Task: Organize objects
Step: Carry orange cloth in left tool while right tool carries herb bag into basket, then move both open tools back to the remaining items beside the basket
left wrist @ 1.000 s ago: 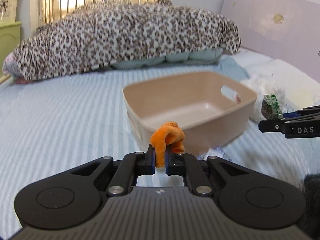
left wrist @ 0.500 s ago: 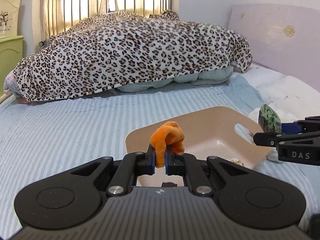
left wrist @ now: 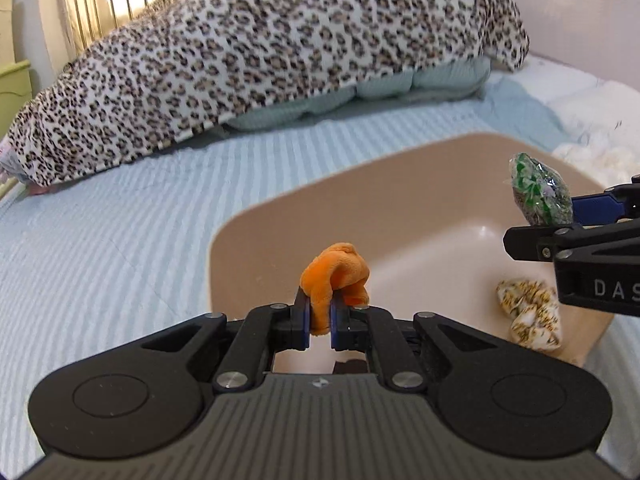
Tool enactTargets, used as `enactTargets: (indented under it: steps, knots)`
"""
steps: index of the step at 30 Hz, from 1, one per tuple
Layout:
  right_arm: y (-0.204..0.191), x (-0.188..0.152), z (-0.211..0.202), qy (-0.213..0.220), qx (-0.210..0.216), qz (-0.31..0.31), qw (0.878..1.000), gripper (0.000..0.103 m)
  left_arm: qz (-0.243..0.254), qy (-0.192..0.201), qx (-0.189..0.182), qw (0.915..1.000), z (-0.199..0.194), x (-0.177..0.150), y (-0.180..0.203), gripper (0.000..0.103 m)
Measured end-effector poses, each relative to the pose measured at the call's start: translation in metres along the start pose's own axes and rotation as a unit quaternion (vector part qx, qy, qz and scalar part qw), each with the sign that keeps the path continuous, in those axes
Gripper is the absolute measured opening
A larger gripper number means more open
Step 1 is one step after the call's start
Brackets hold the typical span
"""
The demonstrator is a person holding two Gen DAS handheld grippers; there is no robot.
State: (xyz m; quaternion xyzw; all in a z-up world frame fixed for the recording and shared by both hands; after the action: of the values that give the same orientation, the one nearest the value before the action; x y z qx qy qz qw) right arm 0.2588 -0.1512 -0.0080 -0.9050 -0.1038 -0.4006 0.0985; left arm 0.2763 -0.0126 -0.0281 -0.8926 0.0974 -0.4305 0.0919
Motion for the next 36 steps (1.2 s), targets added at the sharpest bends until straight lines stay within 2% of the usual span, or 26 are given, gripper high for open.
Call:
enactTargets:
  steps: [4, 8, 9, 10, 11, 12, 13, 17, 21, 24, 30, 36]
  knots:
    - [0.005, -0.011, 0.016, -0.026, -0.003, 0.009, 1.000, 0.043, 0.012, -0.018, -0.006, 0.9997, 0.011, -0.006, 0.004, 0.011]
    - [0.008, -0.018, 0.017, -0.033, -0.010, 0.009, 0.999, 0.045, 0.011, -0.014, -0.012, 0.9998, 0.007, -0.009, 0.003, 0.015]
    - [0.009, -0.018, 0.015, -0.031, -0.010, 0.011, 0.999, 0.054, 0.009, -0.013, -0.013, 0.9998, 0.004, -0.009, 0.003, 0.022]
    - [0.010, -0.017, 0.011, -0.028, -0.011, 0.013, 0.999, 0.055, 0.006, -0.013, -0.014, 0.9998, 0.001, -0.008, 0.002, 0.037]
    - [0.010, -0.016, 0.006, -0.023, -0.009, 0.016, 1.000, 0.056, 0.001, -0.010, -0.015, 0.9998, -0.003, -0.008, 0.001, 0.045]
    - [0.011, -0.014, 0.001, -0.020, -0.008, 0.017, 1.000, 0.059, -0.005, -0.007, -0.014, 0.9999, -0.007, -0.007, 0.001, 0.060]
    - [0.010, -0.013, -0.006, -0.014, -0.005, 0.016, 1.000, 0.063, -0.012, -0.002, -0.011, 0.9999, -0.012, -0.005, -0.001, 0.067]
    - [0.008, -0.011, -0.030, 0.006, -0.006, 0.007, 1.000, 0.072, -0.034, 0.011, -0.015, 0.9992, -0.035, 0.000, -0.011, 0.075]
    - [0.004, -0.015, -0.056, 0.019, -0.003, 0.012, 1.000, 0.080, -0.047, 0.015, -0.027, 0.9984, -0.057, -0.003, -0.021, 0.090]
    - [0.001, -0.024, -0.069, 0.018, 0.004, 0.026, 0.999, 0.088, -0.054, 0.012, -0.026, 0.9981, -0.071, -0.011, -0.027, 0.091]
    - [-0.009, -0.055, -0.081, 0.010, 0.002, 0.044, 0.999, 0.089, -0.046, 0.007, -0.016, 0.9988, -0.094, -0.033, -0.037, 0.091]
    - [-0.017, -0.090, -0.075, -0.025, 0.012, 0.071, 0.997, 0.089, -0.033, -0.018, -0.009, 0.9993, -0.098, -0.062, -0.043, 0.091]
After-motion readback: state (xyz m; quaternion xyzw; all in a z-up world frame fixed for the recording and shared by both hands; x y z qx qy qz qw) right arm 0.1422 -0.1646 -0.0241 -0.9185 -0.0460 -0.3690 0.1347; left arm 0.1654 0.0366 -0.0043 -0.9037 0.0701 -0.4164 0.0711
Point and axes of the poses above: each gripper's, at about its wrist camera, not at the fingertips, and z roughly the way its jaws point, y to its right, x to its top, the point moved 2 cm from there along z, roughly the way its jaws point, and after that the axes turned 10 degrees about x, right-handed, at the moved point
